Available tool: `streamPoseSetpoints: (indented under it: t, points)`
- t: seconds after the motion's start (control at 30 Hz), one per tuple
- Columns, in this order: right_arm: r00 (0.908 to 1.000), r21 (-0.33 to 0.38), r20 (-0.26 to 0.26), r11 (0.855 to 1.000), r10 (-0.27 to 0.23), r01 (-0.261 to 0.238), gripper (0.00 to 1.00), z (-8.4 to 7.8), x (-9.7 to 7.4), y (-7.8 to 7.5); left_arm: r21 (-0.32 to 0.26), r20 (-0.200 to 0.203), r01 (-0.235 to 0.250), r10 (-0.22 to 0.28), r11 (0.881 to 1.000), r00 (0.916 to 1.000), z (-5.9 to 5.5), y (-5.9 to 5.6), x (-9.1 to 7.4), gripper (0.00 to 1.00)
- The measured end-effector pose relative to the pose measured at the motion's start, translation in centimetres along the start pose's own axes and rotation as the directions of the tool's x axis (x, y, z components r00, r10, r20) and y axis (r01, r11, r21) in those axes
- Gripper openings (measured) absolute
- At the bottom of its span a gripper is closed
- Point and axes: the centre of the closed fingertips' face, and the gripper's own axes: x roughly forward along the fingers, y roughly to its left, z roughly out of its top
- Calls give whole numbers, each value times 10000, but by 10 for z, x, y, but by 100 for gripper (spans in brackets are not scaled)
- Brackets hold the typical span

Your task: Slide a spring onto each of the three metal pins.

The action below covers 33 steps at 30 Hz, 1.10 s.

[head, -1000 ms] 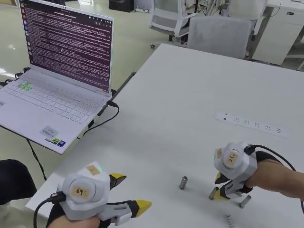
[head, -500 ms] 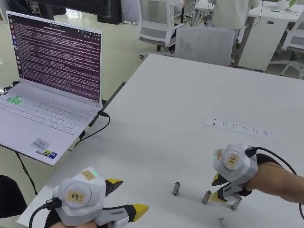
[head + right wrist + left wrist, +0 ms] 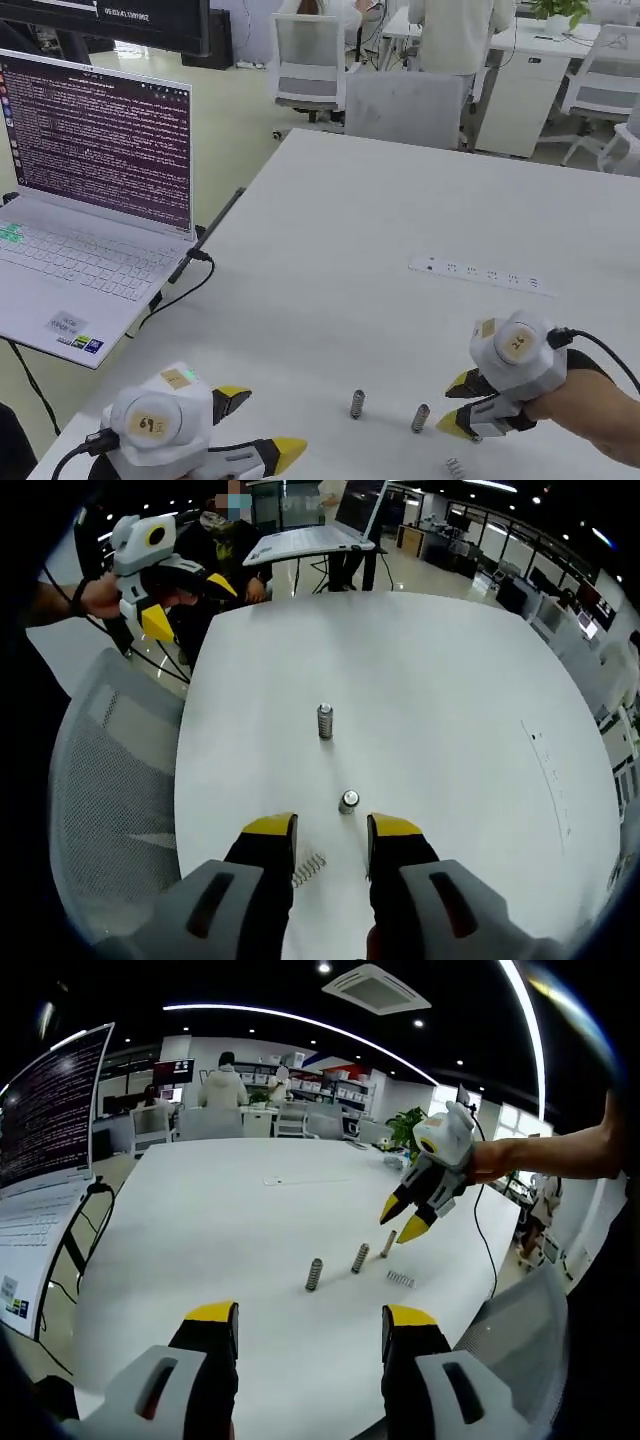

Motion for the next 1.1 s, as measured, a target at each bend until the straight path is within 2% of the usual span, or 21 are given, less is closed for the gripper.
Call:
streamPoseSetpoints:
  t: [0.17, 0.33, 0.57, 0.83, 0.87, 0.97, 1.1]
  points:
    - [9974, 714, 657, 9972, -289, 242, 26, 2, -4, -2, 42, -2, 80, -80, 10000, 10000, 1, -2, 3, 53]
    - [9930, 1084, 989, 9926, -654, 546, 26, -1, -8, -4, 137, -44, 202, -202, 9997, 9998, 2, -3, 6, 53]
    - [9804, 1766, 1688, 9817, -1019, 716, 27, -1, -19, -4, 163, -37, 307, -307, 9994, 9995, 5, -5, 12, 53]
    - [9569, 2800, 2416, 9557, -1613, 905, 30, -10, -36, -2, 238, -105, 425, -423, 9988, 9991, 5, -7, 19, 53]
    - [9532, 2941, 2466, 9507, -1751, 986, 32, -14, -39, -2, 243, -126, 441, -438, 9987, 9990, 5, -8, 20, 53]
    - [9497, 3158, 2491, 9429, -1901, 1059, 33, -22, -43, -1, 261, -146, 478, -475, 9985, 9988, 6, -9, 21, 53]
    - [9398, 3651, 2609, 9238, -2207, 1156, 37, -34, -52, 0, 308, -182, 537, -531, 9981, 9984, 7, -10, 24, 53]
